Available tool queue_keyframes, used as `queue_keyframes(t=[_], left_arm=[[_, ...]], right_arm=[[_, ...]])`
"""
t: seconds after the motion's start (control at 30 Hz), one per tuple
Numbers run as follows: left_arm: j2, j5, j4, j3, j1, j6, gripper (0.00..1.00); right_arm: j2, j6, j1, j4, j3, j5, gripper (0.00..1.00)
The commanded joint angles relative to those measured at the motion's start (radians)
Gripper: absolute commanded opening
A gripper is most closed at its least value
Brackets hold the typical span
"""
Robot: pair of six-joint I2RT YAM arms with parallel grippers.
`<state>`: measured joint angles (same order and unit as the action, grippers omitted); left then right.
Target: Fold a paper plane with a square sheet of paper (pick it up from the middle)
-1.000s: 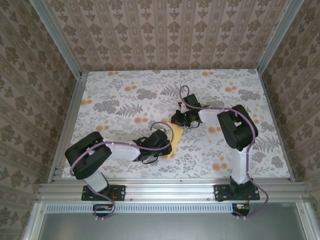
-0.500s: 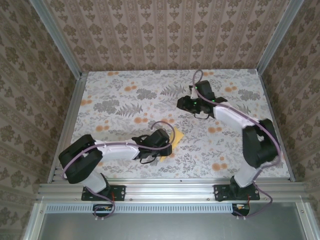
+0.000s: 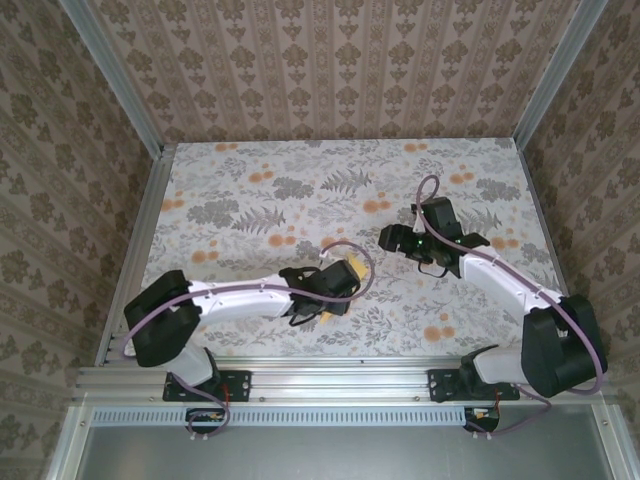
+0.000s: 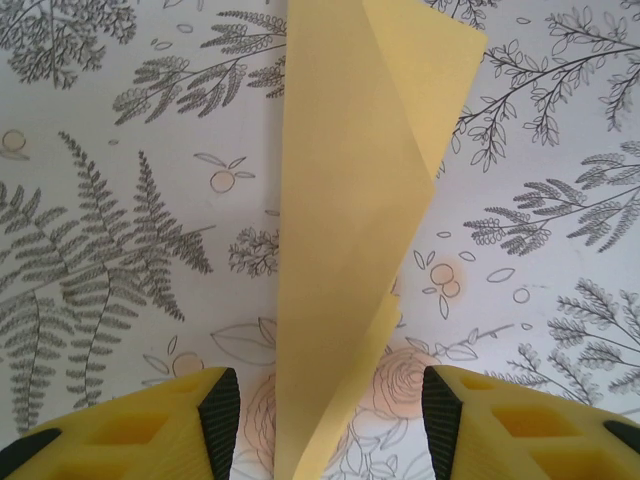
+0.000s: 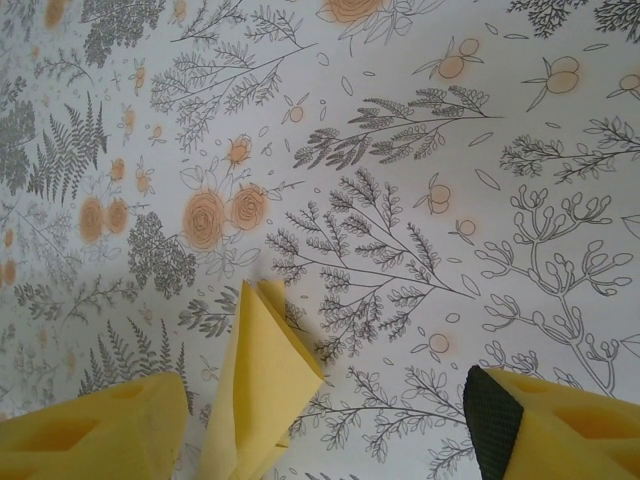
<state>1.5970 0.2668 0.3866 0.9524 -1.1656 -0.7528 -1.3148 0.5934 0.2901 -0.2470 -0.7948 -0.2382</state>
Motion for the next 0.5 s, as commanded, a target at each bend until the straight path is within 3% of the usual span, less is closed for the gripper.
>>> queue_keyframes(t=[0.0,0.47], left_arm=[[0.056,0.035,0.053,0.065,-0.005,0.071,0.54],[0.176,0.023,0.095,0.158,0.036,0.100,0.44]], right_arm=[[0.038,-0.009,-0.009,-0.013,0.019,0.031,0.77],[0.034,0.006,-0.014,-0.002,0.032,0.018,0.77]])
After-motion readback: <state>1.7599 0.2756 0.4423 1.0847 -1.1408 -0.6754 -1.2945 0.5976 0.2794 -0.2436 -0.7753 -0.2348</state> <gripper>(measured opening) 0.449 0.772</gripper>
